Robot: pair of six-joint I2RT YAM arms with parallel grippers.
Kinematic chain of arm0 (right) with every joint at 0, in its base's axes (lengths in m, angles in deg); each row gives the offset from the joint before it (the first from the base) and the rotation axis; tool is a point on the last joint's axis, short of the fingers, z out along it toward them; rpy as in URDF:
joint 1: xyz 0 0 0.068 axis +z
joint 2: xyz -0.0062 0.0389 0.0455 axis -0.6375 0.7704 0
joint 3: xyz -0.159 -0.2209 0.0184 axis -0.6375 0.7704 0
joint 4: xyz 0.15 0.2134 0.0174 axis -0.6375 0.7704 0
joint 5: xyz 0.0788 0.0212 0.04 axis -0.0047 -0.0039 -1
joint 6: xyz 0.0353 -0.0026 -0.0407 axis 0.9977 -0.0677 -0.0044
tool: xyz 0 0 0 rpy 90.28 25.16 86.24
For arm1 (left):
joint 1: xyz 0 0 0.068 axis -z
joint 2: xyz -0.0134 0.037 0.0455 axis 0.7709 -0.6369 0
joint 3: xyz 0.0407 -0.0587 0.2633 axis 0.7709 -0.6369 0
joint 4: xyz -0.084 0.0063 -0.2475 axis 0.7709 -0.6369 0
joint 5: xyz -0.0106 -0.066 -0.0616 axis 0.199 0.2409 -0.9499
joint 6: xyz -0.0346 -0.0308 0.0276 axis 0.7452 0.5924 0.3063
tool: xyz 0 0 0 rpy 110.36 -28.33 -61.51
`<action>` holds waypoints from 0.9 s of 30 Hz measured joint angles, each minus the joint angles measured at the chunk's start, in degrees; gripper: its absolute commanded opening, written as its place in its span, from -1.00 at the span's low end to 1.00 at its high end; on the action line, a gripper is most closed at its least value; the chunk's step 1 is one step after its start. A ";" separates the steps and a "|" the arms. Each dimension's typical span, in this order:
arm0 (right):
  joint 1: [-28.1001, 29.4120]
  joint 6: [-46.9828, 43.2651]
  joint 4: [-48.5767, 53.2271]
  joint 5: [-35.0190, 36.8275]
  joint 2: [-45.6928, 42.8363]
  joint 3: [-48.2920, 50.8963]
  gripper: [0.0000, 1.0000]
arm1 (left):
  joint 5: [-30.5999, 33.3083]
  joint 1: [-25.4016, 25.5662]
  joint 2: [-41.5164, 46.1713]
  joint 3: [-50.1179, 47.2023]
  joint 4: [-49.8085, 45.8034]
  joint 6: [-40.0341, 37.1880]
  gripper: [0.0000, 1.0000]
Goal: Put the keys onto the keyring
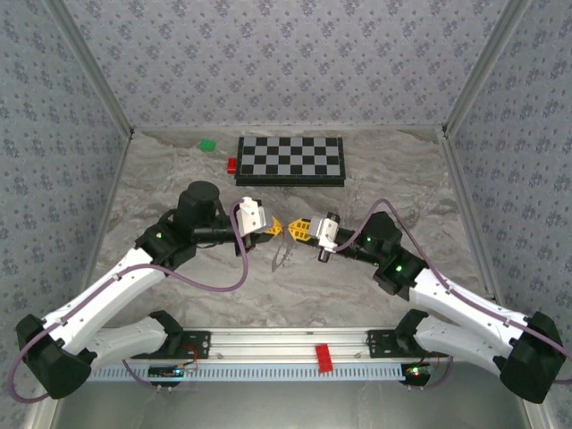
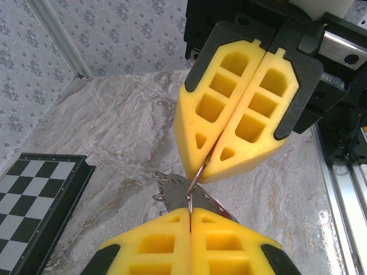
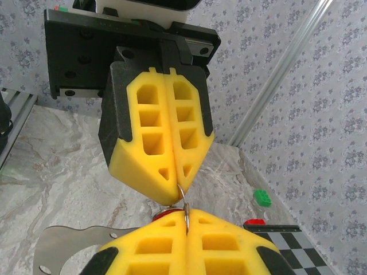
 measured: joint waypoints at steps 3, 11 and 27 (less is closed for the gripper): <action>0.07 0.00 0.17 0.02 0.42 -0.17 -1.00 | -0.44 0.00 0.00 0.07 0.00 0.00 -1.00; 0.17 0.00 0.15 0.26 0.39 -0.20 -1.00 | -0.42 0.00 0.00 0.07 -0.63 -0.02 -1.00; 0.15 -0.02 0.11 0.72 -0.13 -0.20 -1.00 | -0.42 -0.15 0.00 0.07 -1.05 -0.02 -1.00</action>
